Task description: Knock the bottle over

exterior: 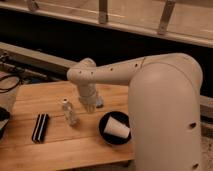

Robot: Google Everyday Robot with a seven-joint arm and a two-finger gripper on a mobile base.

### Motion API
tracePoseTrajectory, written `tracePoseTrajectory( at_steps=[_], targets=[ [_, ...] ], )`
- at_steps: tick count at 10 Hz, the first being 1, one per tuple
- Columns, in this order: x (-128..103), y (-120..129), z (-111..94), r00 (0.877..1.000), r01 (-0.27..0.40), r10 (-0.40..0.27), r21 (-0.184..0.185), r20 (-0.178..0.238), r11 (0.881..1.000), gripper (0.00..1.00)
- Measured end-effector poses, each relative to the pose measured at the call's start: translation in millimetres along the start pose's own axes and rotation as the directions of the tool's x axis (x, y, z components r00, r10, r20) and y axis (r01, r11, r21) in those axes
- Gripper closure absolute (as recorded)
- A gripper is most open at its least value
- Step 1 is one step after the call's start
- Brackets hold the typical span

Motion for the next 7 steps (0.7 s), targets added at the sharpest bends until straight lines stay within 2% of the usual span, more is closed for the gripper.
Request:
tracePoseTrajectory(
  at_steps=[3, 6, 7],
  targets=[
    [-1.7, 27.5, 3.4, 0.999, 0.027, -0.027, -0.020, -0.019, 0.999, 1.00],
    [8.5, 22.3, 7.8, 0.998, 0.036, -0.037, -0.018, -0.049, 0.999, 1.00],
    [8.4, 20.9, 7.4, 0.997, 0.051, -0.052, -0.027, -0.052, 0.998, 1.00]
  ],
)
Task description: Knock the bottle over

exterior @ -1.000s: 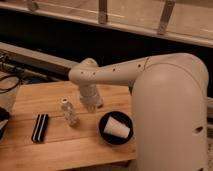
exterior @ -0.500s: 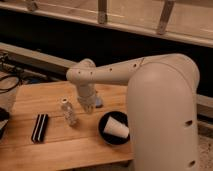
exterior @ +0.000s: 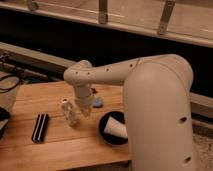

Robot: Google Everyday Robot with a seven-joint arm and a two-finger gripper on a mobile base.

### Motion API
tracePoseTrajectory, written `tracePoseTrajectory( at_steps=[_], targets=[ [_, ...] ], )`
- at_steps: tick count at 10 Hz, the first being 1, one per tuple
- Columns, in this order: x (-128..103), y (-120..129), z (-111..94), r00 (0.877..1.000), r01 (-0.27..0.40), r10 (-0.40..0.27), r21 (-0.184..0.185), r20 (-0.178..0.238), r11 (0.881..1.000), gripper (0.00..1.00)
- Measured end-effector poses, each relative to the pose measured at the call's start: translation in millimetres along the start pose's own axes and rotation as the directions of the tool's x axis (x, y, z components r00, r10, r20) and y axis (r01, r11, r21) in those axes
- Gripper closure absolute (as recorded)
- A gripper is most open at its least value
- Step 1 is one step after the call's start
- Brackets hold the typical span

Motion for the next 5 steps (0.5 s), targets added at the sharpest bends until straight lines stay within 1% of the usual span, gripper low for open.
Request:
tracePoseTrajectory(
  at_steps=[1, 3, 4, 5],
  targets=[
    [-1.2, 3.7, -0.7, 1.000, 0.012, -0.012, -0.005, -0.003, 1.000, 1.00],
    [-9.5, 24.7, -2.5, 0.999, 0.040, -0.040, -0.012, -0.015, 0.999, 1.00],
    [-13.7, 40.5, -3.2, 0.998, 0.061, -0.061, -0.013, -0.025, 0.998, 1.00],
    [-15.1, 48.0, -4.1, 0.996, 0.081, -0.082, -0.019, -0.030, 0.997, 1.00]
  ],
)
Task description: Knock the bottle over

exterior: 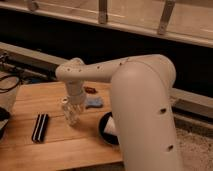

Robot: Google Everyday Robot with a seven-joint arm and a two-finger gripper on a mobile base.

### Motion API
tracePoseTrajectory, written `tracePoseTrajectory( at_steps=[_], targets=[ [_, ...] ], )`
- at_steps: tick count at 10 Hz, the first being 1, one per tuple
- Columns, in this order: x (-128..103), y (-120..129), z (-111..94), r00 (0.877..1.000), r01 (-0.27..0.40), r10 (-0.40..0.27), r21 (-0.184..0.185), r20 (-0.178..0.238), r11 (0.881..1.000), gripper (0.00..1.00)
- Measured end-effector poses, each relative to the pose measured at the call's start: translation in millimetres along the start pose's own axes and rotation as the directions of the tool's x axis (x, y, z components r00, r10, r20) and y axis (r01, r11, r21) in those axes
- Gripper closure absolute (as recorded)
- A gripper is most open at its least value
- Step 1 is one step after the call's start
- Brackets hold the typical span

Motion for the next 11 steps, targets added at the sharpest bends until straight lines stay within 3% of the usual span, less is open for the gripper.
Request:
tracePoseTrajectory(
  at_steps=[4, 7, 9, 10, 11],
  targets=[
    [-12.1, 11.0, -3.8, 0.999, 0.035, -0.035, 0.022, 0.023, 0.999, 1.00],
    [-26.0, 46.8, -18.3, 0.983, 0.169, -0.169, 0.006, 0.064, 0.986, 1.00],
    [-42.1, 66.5, -36.0, 0.961, 0.256, -0.254, -0.003, 0.111, 0.967, 1.00],
    [-46.8, 70.3, -42.0, 0.945, 0.297, -0.295, 0.010, 0.138, 0.955, 1.00],
    [-47.5, 73.9, -52.8, 0.918, 0.338, -0.334, 0.016, 0.213, 0.941, 1.00]
  ],
)
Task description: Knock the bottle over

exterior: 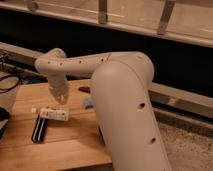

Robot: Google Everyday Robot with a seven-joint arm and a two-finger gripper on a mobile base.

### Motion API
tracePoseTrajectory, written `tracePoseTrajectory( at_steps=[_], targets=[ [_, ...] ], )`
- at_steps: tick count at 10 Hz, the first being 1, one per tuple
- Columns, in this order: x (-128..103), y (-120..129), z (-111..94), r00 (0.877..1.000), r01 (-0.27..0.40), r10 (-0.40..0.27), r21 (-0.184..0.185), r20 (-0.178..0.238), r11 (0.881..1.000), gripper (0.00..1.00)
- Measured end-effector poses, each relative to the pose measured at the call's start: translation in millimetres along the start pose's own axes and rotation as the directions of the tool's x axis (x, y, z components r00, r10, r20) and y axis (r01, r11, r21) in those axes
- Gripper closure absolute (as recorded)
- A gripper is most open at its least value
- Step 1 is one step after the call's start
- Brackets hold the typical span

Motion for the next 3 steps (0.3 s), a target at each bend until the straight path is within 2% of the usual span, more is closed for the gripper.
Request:
tracePoseTrajectory(
  at_steps=[1, 2, 3],
  targets=[
    [0.5, -3.9, -4.0, 0.999, -0.001, 0.001, 0.012, 0.044, 1.000, 1.00],
    [-2.0, 3.3, -3.1, 0.999, 0.003, -0.003, 0.013, 0.054, 1.000, 1.00],
    [-5.2, 5.0, -0.2, 0.999, 0.000, 0.000, 0.014, 0.045, 1.000, 1.00]
  ],
)
